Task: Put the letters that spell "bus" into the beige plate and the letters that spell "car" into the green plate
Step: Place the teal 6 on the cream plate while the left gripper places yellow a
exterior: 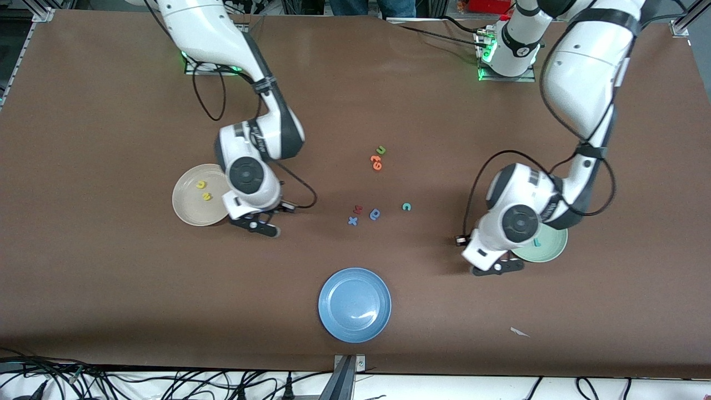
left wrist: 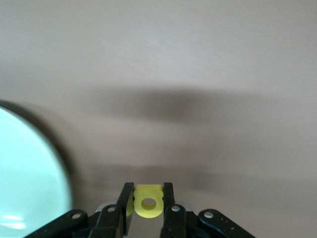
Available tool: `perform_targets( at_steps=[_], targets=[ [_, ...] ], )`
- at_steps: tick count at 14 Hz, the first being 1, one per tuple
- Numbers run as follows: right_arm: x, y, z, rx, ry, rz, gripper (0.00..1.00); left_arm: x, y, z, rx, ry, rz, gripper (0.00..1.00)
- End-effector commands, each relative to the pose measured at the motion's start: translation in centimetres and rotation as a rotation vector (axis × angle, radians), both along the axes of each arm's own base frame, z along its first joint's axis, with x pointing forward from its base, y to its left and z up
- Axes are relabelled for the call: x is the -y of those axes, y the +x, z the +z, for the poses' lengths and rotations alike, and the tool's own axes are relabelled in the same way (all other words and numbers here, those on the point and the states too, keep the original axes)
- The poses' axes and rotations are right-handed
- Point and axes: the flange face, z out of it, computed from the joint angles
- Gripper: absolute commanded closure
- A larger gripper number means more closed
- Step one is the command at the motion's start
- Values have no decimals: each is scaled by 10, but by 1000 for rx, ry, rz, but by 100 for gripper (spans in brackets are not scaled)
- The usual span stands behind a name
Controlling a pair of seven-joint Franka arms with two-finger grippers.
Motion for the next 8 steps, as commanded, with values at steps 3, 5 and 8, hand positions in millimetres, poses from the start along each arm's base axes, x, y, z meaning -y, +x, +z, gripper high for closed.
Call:
perform_targets(
  at_steps=[3,5,8],
  targets=[
    [112,-28,3,-108,26,246,90,-86,1,18,-42,-32,-196,86],
    [144,-41,-11,-158,32,276,89,-111,-10,20,-35,-9,-233,86],
    [143,-56,-39,-229,12,313,18,-129,-33,20,46,4,-237,86]
  ],
)
